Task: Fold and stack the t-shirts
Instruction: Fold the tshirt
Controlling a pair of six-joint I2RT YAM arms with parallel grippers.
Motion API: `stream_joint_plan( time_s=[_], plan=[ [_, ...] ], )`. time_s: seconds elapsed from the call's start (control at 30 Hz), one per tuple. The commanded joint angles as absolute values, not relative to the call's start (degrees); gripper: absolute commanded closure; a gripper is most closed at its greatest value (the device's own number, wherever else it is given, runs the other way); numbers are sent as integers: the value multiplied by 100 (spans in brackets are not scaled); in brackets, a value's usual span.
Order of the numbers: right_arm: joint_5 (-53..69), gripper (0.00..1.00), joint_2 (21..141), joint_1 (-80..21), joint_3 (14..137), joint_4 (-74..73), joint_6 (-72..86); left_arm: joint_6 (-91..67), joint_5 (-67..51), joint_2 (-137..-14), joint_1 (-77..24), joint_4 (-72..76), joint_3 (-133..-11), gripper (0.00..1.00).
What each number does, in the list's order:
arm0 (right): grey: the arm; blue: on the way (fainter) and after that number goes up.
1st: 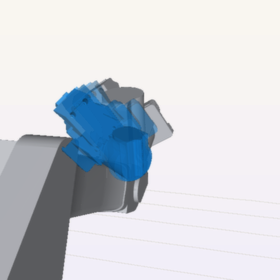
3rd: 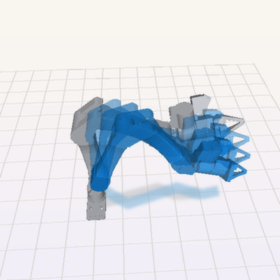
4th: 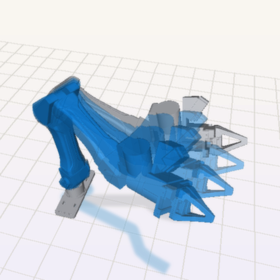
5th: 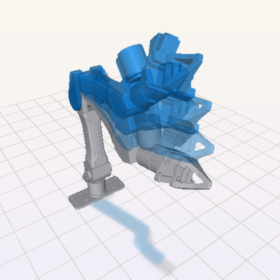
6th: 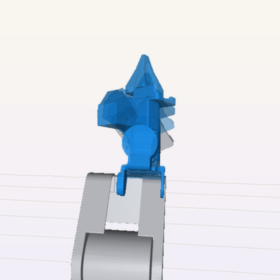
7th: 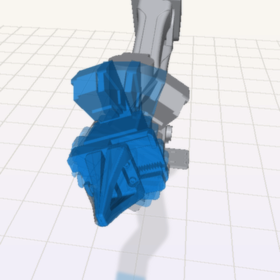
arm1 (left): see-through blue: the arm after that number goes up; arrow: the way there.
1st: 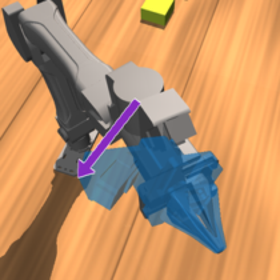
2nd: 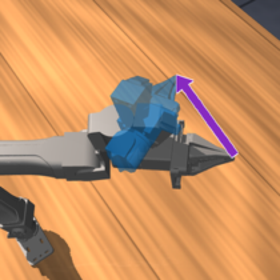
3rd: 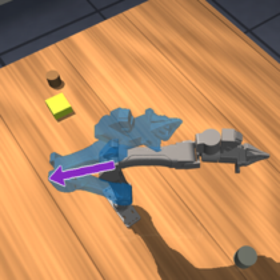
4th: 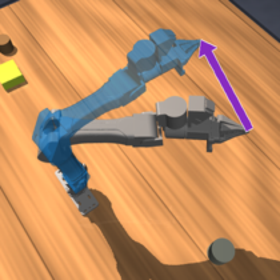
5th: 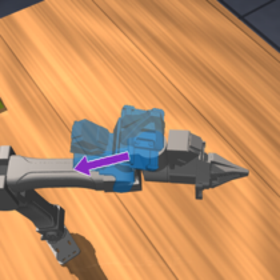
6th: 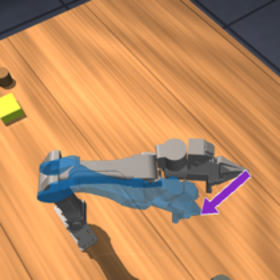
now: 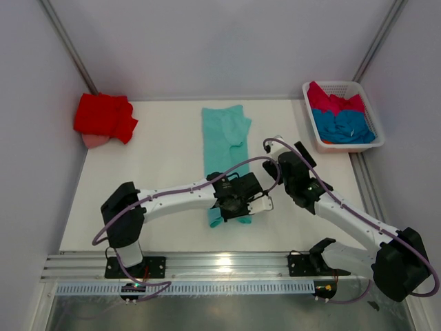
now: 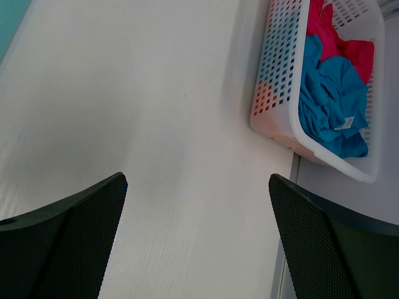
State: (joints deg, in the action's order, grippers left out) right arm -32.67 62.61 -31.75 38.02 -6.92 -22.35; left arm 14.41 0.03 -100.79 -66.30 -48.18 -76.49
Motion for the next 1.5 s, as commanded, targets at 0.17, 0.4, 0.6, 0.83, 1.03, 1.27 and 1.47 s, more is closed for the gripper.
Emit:
stream_joint_plan(
  time_s=[0.17, 0.4, 0.6, 0.83, 1.03, 1.27, 1.47],
  plan=[
    [-3911, 1, 6082, -2962, 4042, -246, -2364, 1828, 299, -9554, -6460, -5334, -8620, 100],
    [-4245, 1, 5845, -2568, 4657, -35, -2760, 1828, 26, -9510, -6425, -5642, -9210, 100],
    [-4096, 1, 6003, -2303, 5150, -53, -2698, 1696, -1009, -9562, -6416, -5818, -9176, 100],
    [-3885, 1, 6231, -2294, 5326, -220, -2532, 1802, -2082, -9580, -6425, -6020, -8816, 100],
    [-3402, 1, 6390, -2294, 5563, -623, -2277, 2012, -2277, -9799, -6416, -6108, -8692, 100],
    [-3234, 1, 6425, -2294, 5976, -861, -2162, 2680, -2109, -10063, -6328, -5942, -8920, 100],
    [-3340, 1, 6416, -2294, 6091, -870, -2223, 3242, -2179, -10827, -6003, -6021, -9535, 100]
  ],
)
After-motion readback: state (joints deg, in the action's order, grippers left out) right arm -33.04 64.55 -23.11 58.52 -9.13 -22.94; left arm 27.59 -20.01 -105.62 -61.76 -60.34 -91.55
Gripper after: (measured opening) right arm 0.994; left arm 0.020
